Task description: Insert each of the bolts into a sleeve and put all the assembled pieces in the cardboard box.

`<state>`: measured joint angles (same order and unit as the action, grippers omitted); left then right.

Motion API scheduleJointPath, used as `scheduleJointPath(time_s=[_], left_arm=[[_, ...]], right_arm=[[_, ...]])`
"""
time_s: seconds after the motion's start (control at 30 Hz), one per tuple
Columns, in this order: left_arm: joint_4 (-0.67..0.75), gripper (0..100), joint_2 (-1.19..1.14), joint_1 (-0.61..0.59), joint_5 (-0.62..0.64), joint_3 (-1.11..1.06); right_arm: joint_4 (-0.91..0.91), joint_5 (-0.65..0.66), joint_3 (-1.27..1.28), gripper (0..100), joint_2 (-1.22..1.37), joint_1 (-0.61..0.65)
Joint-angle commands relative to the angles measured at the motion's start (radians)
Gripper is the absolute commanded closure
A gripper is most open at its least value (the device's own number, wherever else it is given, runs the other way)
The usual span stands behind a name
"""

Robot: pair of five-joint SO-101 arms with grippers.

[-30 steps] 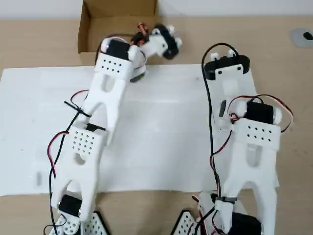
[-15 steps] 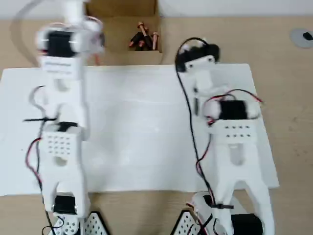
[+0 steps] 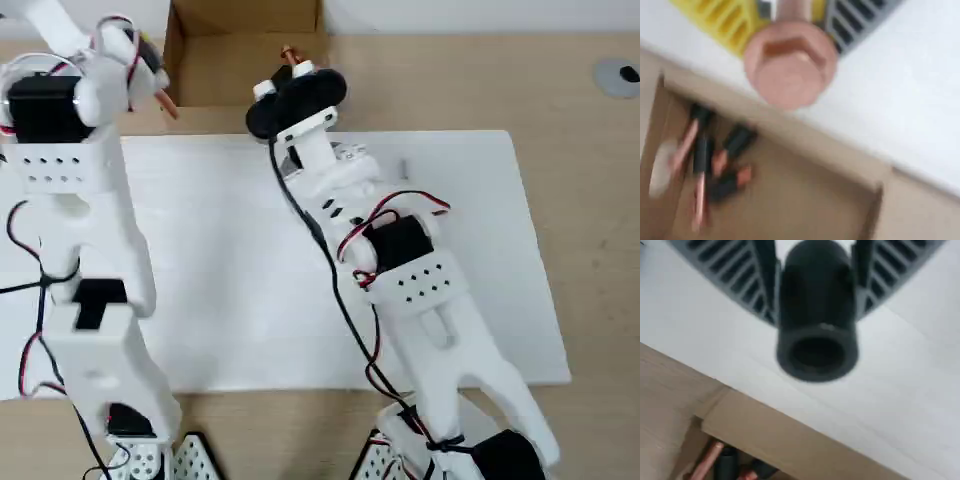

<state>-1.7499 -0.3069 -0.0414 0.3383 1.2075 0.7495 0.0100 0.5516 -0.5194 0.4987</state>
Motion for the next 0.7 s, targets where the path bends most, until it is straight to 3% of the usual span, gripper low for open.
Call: scheduleJointPath(time_s=[0.0,0.33,0.5,0.67], left_arm=[[-0.006,99,0.214,0.055,0.003,-0.252],[0.043,99,0.619,0.061,0.000,-0.620],[0.074,99,0.730,0.064,0.000,-0.706],[0.120,99,0.812,0.080,0.000,-0.766]], right_arm=[[0.035,0.057,-0.084,94.0,-0.076,0.030],[0.146,0.063,-0.024,94.1,-0.424,0.143],[0.158,0.041,0.183,94.1,-0.621,0.272],[0.057,-0.043,0.458,94.1,-0.865,0.297]])
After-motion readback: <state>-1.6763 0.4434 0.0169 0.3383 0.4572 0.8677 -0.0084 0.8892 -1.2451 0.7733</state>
